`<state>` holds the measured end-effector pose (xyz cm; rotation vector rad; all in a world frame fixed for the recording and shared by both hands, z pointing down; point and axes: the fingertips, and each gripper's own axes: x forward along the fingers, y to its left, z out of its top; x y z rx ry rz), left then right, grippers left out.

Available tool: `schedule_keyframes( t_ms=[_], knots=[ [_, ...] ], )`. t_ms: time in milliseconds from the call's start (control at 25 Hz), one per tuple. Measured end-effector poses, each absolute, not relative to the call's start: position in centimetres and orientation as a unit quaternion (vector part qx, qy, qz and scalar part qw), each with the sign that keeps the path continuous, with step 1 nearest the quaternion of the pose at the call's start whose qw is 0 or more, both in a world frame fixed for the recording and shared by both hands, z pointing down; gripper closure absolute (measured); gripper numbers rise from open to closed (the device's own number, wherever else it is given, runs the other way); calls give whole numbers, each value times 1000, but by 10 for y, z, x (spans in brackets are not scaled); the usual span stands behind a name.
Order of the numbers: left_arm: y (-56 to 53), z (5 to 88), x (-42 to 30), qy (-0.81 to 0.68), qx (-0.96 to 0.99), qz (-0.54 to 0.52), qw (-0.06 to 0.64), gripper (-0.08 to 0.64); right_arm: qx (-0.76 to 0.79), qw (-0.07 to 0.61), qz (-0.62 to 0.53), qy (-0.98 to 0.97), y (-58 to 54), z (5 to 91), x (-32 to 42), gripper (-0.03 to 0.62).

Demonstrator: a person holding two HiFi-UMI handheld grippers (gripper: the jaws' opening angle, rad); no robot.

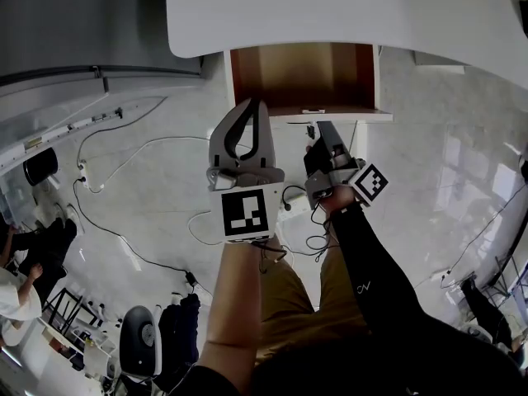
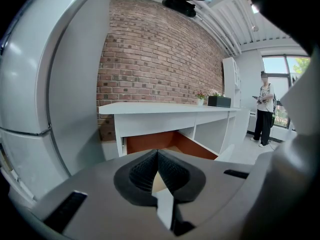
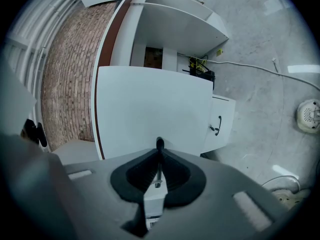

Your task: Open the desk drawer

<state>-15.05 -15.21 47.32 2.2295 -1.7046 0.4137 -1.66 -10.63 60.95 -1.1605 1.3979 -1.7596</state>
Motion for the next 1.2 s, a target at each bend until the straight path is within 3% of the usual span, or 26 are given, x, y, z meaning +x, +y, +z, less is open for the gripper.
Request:
schedule_keyframes(
  t_ms=[1200],
  knots=[
    [-161,483,-150,-586,782,152,149,551,-446,268,-684,511,-87,637,-12,569]
  ],
)
